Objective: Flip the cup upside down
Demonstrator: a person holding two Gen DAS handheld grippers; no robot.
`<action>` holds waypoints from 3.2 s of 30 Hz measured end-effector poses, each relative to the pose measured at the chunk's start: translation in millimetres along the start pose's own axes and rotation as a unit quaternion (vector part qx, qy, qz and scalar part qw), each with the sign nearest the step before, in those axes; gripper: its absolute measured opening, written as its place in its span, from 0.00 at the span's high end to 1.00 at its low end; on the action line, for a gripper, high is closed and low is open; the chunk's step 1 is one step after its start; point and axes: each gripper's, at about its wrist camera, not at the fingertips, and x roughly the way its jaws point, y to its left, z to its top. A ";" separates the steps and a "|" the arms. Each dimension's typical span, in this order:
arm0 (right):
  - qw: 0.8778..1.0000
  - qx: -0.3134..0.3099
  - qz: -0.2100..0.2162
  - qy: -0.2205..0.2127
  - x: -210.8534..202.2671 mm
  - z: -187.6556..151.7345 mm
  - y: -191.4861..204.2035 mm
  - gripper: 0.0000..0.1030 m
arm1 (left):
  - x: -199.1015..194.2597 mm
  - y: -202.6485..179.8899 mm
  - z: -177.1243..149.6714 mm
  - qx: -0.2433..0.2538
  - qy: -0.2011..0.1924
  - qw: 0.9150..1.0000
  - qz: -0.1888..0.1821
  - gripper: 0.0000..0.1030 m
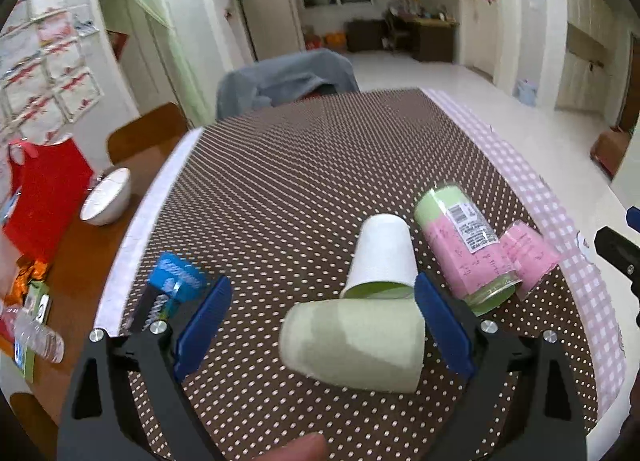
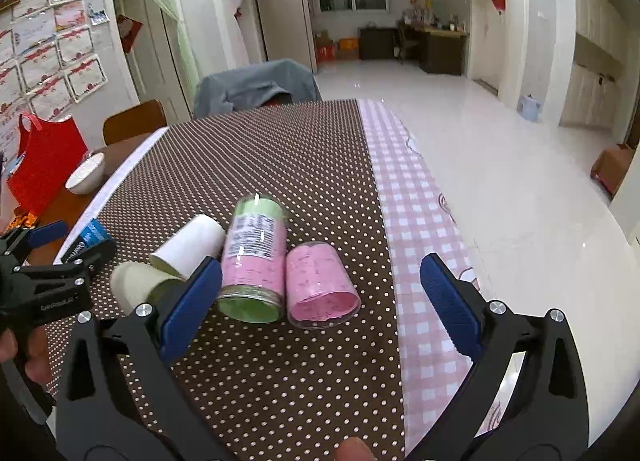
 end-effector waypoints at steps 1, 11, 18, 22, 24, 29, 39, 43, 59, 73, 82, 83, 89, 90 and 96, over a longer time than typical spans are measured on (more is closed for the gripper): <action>1.000 0.000 0.000 0.005 5.6 0.9 -1.2 0.06 | 7.7 -2.5 2.4 0.003 0.008 1.000 -0.006 0.12; 0.999 0.004 -0.006 0.046 46.1 3.8 -15.2 0.06 | 57.4 -24.5 17.3 0.022 0.057 0.998 -0.030 0.12; 0.998 0.009 -0.005 0.065 63.7 1.6 -25.4 0.06 | 71.8 -46.0 26.1 0.041 0.070 0.996 -0.049 0.12; 0.998 0.011 -0.003 0.068 68.7 3.3 -27.2 0.06 | 81.3 -49.4 29.5 0.041 0.076 0.995 -0.045 0.12; 0.998 0.011 -0.001 0.069 70.7 3.8 -28.4 0.06 | 90.3 -48.8 30.2 0.036 0.087 0.995 -0.040 0.12; 0.997 0.016 0.003 0.071 77.8 3.8 -32.4 0.06 | 117.8 -39.3 31.5 0.012 0.140 0.989 -0.051 0.12; 0.997 0.022 0.009 0.071 76.6 1.4 -34.6 0.06 | 150.0 -30.5 34.2 -0.016 0.188 0.977 -0.095 0.40; 0.997 0.024 0.008 0.068 69.4 0.8 -34.1 0.06 | 147.9 -29.0 35.8 -0.010 0.183 0.978 -0.101 0.40; 0.999 0.018 0.017 0.027 15.7 -1.7 -16.6 0.06 | 43.6 -2.2 45.5 -0.010 0.078 0.990 -0.115 0.40; 0.999 0.015 0.035 0.011 -27.6 -33.1 -3.7 0.06 | -36.4 -14.1 -17.7 -0.005 0.043 0.989 -0.139 0.40; 0.999 0.015 0.039 0.021 -41.6 -65.6 -2.8 0.06 | -39.3 -35.8 -78.6 -0.011 0.070 0.985 -0.159 0.40; 0.999 0.014 0.039 0.022 -42.5 -68.3 -2.7 0.06 | -38.2 -40.8 -85.3 -0.011 0.073 0.984 -0.161 0.40; 0.999 0.016 0.037 0.027 -47.2 -85.4 -6.4 0.06 | -25.2 -61.1 -112.3 -0.018 0.090 0.981 -0.172 0.40; 0.999 0.016 0.037 0.027 -47.8 -87.9 -6.5 0.06 | -22.6 -62.9 -114.7 -0.020 0.092 0.980 -0.173 0.40; 0.999 0.019 0.035 0.027 -49.9 -97.1 -11.6 0.06 | -6.2 -77.8 -130.4 -0.032 0.100 0.979 -0.172 0.39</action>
